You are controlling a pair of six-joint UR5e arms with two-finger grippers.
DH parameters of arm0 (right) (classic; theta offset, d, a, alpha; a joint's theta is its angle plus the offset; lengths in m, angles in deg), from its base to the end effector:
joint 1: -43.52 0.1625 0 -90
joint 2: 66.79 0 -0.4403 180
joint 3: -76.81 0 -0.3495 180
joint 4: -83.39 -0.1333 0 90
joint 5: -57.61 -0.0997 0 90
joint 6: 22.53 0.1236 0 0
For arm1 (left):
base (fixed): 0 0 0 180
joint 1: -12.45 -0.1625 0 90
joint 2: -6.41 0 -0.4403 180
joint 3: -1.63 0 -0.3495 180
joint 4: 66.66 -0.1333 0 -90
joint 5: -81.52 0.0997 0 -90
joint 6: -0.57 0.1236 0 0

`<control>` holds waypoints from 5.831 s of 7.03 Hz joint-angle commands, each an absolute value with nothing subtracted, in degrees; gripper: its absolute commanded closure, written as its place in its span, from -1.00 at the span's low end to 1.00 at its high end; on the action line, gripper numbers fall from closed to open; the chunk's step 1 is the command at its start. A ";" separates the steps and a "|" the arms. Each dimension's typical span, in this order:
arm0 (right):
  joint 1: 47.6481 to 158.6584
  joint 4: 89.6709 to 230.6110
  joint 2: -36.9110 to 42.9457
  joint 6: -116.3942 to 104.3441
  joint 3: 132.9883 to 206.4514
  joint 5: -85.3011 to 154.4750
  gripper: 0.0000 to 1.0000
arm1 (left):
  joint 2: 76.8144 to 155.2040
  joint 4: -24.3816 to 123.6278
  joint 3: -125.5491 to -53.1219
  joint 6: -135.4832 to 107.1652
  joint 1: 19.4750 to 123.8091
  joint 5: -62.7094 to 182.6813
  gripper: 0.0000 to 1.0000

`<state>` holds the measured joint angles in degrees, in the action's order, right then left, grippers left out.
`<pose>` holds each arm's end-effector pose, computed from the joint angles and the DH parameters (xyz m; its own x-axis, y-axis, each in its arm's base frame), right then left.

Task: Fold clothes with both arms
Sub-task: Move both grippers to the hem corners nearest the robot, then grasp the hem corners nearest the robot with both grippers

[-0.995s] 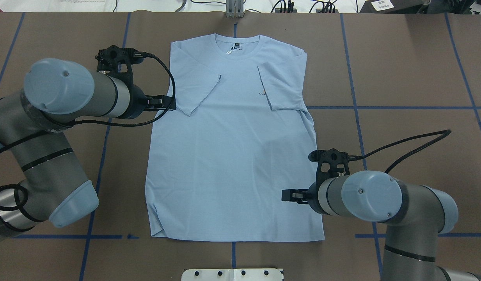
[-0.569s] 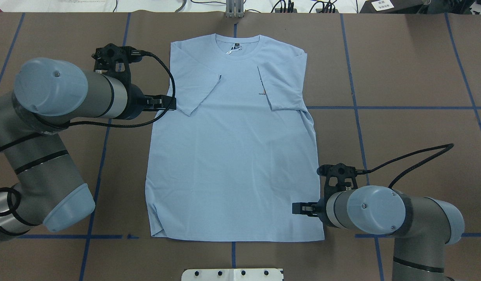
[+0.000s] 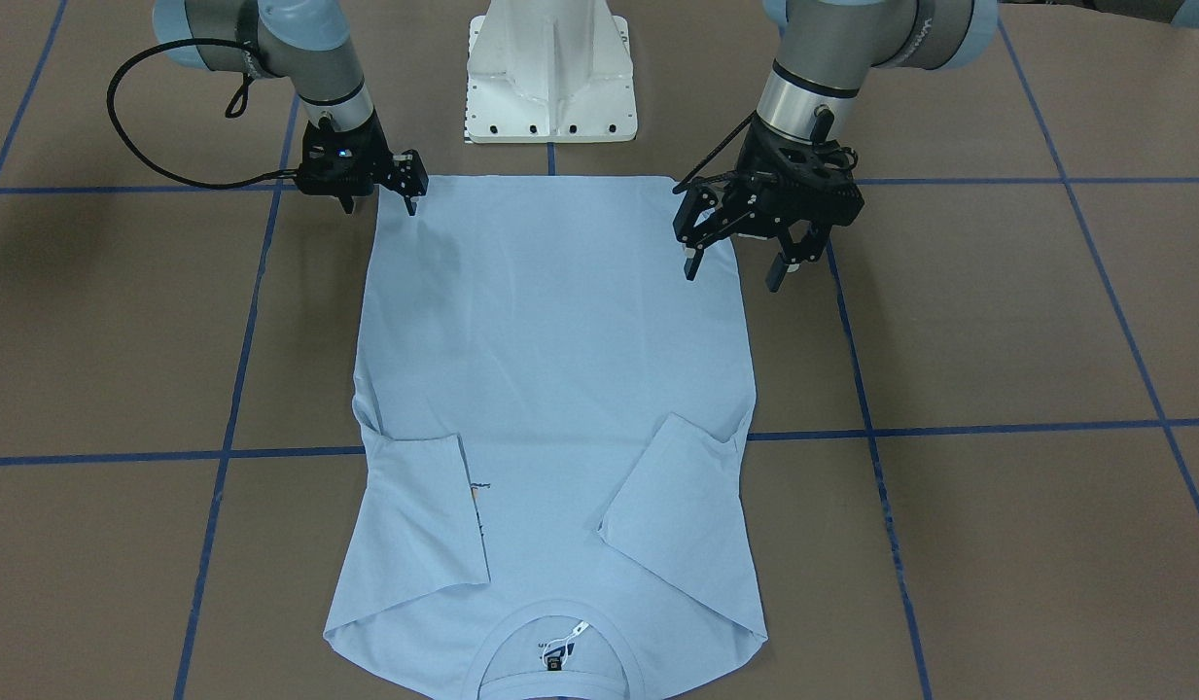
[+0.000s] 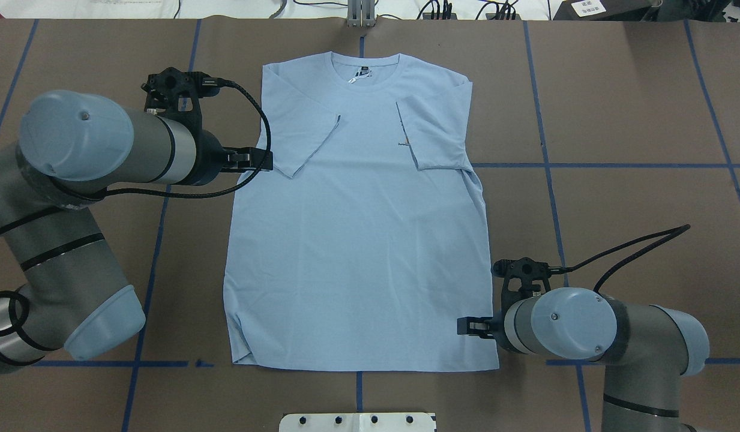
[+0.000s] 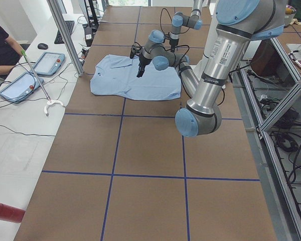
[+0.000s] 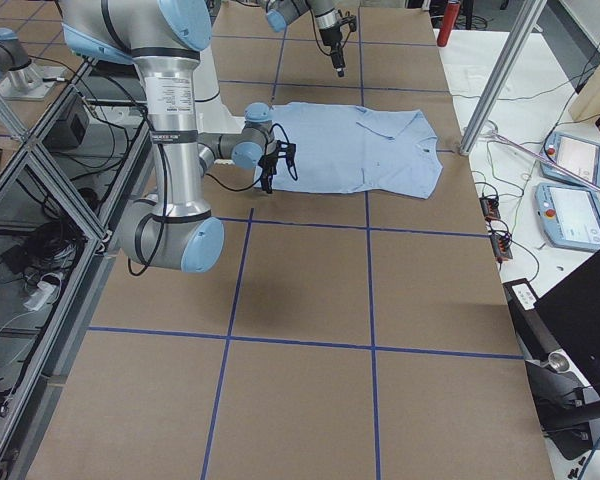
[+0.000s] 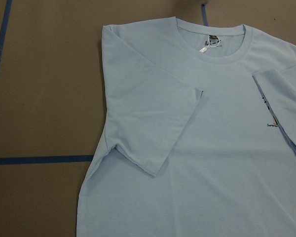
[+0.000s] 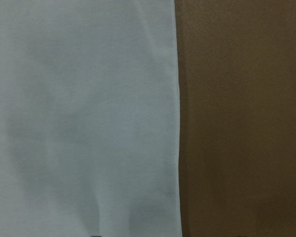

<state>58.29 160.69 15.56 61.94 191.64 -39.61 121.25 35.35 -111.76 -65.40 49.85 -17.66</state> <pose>-0.4638 -0.2441 0.4269 0.6945 0.0842 0.7146 -0.1003 0.9948 -0.0198 0.3864 -0.4384 0.2754 0.5595 0.0783 -0.8251 0.2866 0.9159 0.2812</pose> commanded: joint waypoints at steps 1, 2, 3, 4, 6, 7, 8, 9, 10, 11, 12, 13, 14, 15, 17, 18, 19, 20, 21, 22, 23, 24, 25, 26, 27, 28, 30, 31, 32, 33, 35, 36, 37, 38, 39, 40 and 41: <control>58.20 161.00 15.56 62.02 191.69 -41.53 -0.86 | 121.20 35.38 -111.75 -65.35 49.71 -17.54 -1.00; 57.76 161.09 15.56 61.94 191.60 -41.53 -0.87 | 121.20 35.38 -111.83 -65.35 49.80 -17.53 -1.00; 57.06 161.09 15.74 61.94 191.60 -41.71 -0.87 | 121.20 35.38 -111.83 -65.43 49.80 -17.62 -1.00; 56.45 161.09 15.74 62.02 191.60 -41.62 -0.87 | 121.20 35.38 -111.92 -65.35 49.89 -17.62 -1.00; 56.09 161.09 15.74 62.02 191.51 -41.88 -0.07 | 121.20 35.38 -112.01 -65.43 49.89 -17.71 -1.00; 56.18 161.09 15.83 61.94 191.68 -42.41 0.34 | 121.20 35.30 -112.01 -65.43 49.89 -17.71 -1.00; 56.18 161.09 15.83 61.94 191.86 -43.45 0.66 | 121.20 35.30 -111.92 -65.52 49.89 -17.71 -1.00; 56.26 161.09 15.83 61.94 192.04 -43.90 0.75 | 121.20 35.30 -111.92 -65.52 49.97 -17.71 -1.00; 56.35 161.09 15.83 61.94 192.47 -44.08 0.75 | 121.11 35.30 -111.92 -65.52 49.98 -17.71 -1.00; 56.35 161.09 15.91 61.94 192.74 -44.08 0.79 | 121.11 35.30 -111.92 -65.52 49.98 -17.71 -1.00; 56.35 161.09 16.09 61.94 192.91 -44.08 0.99 | 121.11 35.30 -111.83 -65.52 49.98 -17.71 -1.00; 56.44 161.00 16.53 61.94 194.57 -43.82 1.00 | 120.68 35.30 -111.92 -65.78 49.98 -17.71 -1.00; 56.44 160.91 16.97 62.02 197.63 -43.12 1.00 | 119.19 35.82 -111.40 -66.66 49.54 -18.14 -1.00; 56.79 160.39 16.45 61.94 199.58 -43.72 1.00 | 116.83 36.09 -111.31 -71.45 49.45 -21.54 -1.00; 58.98 160.30 16.09 61.94 201.52 -43.47 1.00 | 112.34 35.91 -112.10 -78.22 43.52 -23.60 -1.00; 59.08 160.30 16.09 62.02 201.44 -42.68 1.00 | 111.98 35.56 -112.01 -83.23 38.95 -23.08 -1.00; 59.25 160.30 16.09 62.02 201.44 -42.07 1.00 | 110.14 35.56 -112.18 -89.11 34.81 -21.16 -1.00; 59.52 160.30 16.09 62.02 201.44 -42.06 1.00 | 109.86 35.39 -112.18 -97.87 30.16 -16.44 -1.00; 59.78 160.30 16.00 62.02 201.44 -42.06 1.00 | 109.43 35.04 -112.18 -101.26 28.29 -15.87 -1.00; 59.96 160.21 16.00 62.02 201.53 -42.06 1.00 | 109.16 34.69 -112.10 -101.38 28.18 -15.78 -0.99; 60.48 160.30 15.65 61.94 201.53 -42.06 1.00 | 108.29 34.59 -112.18 -101.38 28.18 -15.86 -0.93; 60.83 160.30 15.65 61.94 201.62 -42.15 1.00 | 107.50 34.59 -112.53 -101.38 28.27 -15.86 -0.87; 60.92 160.30 15.65 61.85 201.62 -42.15 1.00 | 106.88 34.59 -113.06 -101.38 28.27 -15.78 -0.81; 61.19 160.30 15.65 61.85 201.62 -42.15 1.00 | 106.87 34.59 -113.67 -101.38 28.27 -15.86 -0.81; 61.27 160.30 15.65 61.85 201.62 -42.15 1.00 | 107.05 34.59 -113.68 -101.47 28.01 -15.86 -0.81; 61.36 160.30 15.74 61.85 201.62 -42.15 1.00 | 107.22 34.59 -113.16 -102.17 27.13 -15.86 -0.80; 61.36 160.30 15.74 61.85 201.62 -42.23 1.00 | 107.49 34.59 -112.89 -102.61 26.07 -15.86 -0.72; 61.36 160.30 15.83 61.85 201.62 -42.23 1.00 | 107.66 34.59 -112.63 -102.61 25.81 -15.78 -0.67; 61.54 160.30 15.74 61.85 201.62 -42.32 1.00 | 107.84 34.59 -112.36 -103.22 24.85 -15.78 -0.56; 61.80 160.30 15.83 61.85 201.62 -42.50 1.00 | 108.01 34.51 -112.36 -104.45 24.49 -15.86 -0.35; 61.98 160.30 15.74 61.85 201.62 -42.67 1.00 | 108.63 32.93 -112.36 -104.55 24.14 -15.78 -0.03; 62.07 160.30 15.74 61.76 201.62 -42.67 1.00 | 108.72 32.92 -112.19 -104.55 24.14 -15.86 0.05; 62.24 160.30 15.83 61.76 201.62 -42.67 1.00 | 108.72 32.92 -112.18 -104.46 24.05 -15.78 0.18; 62.42 160.30 15.83 61.76 201.62 -42.76 1.00 | 108.81 32.92 -112.27 -104.46 24.13 -15.78 0.38; 62.68 160.30 15.83 61.76 201.53 -42.76 1.00 | 108.81 32.92 -112.36 -104.54 24.05 -15.78 0.61; 62.77 160.30 15.83 61.76 201.62 -42.85 1.00 | 108.89 32.84 -112.45 -104.46 24.13 -15.78 0.78; 62.77 160.30 15.83 61.67 201.62 -42.85 1.00 | 108.98 31.27 -112.97 -104.46 24.14 -15.78 0.91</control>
